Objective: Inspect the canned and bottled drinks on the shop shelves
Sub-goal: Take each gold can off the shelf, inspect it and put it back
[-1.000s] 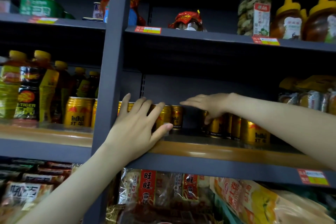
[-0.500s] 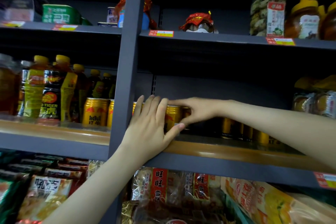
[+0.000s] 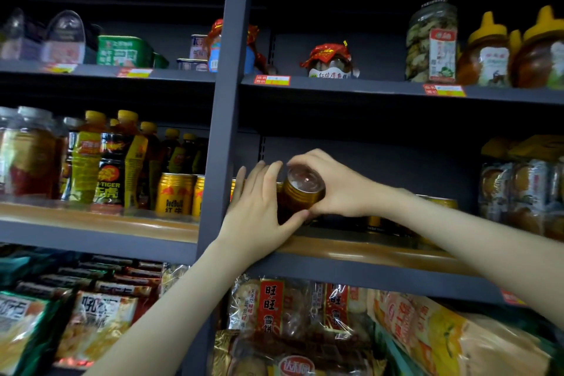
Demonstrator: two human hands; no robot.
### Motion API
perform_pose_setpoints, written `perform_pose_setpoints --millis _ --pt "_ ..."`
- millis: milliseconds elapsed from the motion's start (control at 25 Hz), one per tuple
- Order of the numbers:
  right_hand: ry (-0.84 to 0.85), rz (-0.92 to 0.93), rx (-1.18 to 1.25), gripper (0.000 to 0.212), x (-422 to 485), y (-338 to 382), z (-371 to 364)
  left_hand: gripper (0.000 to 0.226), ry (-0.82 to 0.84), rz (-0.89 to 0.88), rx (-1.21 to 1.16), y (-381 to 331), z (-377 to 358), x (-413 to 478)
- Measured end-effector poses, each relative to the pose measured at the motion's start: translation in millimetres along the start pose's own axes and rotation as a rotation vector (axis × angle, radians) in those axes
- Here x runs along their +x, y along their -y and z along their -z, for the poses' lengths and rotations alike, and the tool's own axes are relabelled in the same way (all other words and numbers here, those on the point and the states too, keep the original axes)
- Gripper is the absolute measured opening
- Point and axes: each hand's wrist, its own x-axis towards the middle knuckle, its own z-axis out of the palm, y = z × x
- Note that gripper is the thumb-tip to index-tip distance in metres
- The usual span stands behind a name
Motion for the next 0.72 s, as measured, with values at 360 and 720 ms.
perform_pose_setpoints --millis 360,720 --pt "-0.357 0.105 0.127 0.09 -97.1 82.0 -1.5 0.073 -0.144 -0.006 -0.569 -61.3 32.8 -47.5" --pt "-0.182 -0.166 0.517 0.078 -193.4 109.5 -149.2 0.067 0.223 0.328 -0.687 -76.0 40.9 -220.1"
